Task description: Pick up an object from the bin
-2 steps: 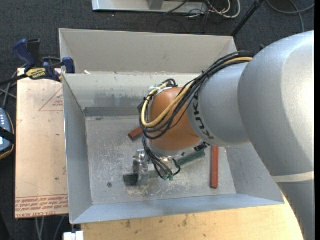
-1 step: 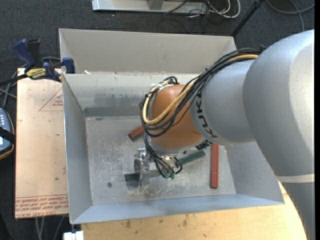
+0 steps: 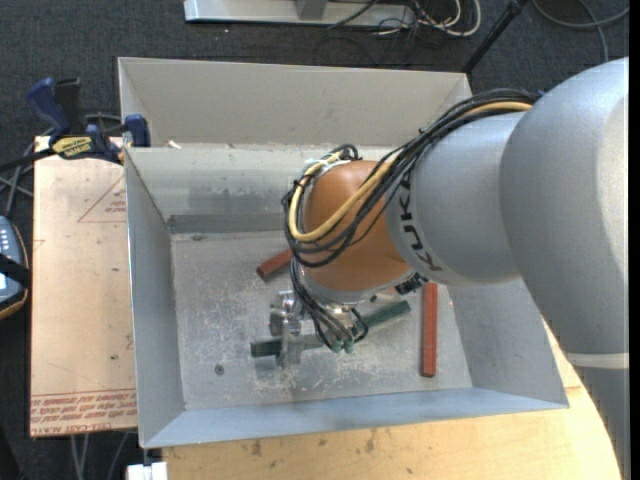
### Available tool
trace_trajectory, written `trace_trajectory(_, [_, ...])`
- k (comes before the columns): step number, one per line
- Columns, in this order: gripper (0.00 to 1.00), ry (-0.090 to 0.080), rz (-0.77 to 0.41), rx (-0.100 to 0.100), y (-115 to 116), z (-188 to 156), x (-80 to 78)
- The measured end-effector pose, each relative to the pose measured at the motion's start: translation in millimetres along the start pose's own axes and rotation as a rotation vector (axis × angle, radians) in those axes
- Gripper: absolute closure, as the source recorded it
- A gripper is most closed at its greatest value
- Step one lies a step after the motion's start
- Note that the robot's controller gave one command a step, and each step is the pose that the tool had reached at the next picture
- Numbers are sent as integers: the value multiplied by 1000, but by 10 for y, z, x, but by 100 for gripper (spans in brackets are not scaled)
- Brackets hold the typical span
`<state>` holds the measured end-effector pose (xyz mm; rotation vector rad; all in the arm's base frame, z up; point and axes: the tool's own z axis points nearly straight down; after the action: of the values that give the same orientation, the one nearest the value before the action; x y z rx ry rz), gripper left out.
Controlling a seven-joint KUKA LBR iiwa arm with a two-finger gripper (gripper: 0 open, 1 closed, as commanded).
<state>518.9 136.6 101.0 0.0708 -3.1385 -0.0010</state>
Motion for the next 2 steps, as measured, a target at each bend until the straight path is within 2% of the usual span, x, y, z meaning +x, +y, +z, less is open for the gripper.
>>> trace_trajectory(2, [100,-4,0,-1,3,-210,-11])
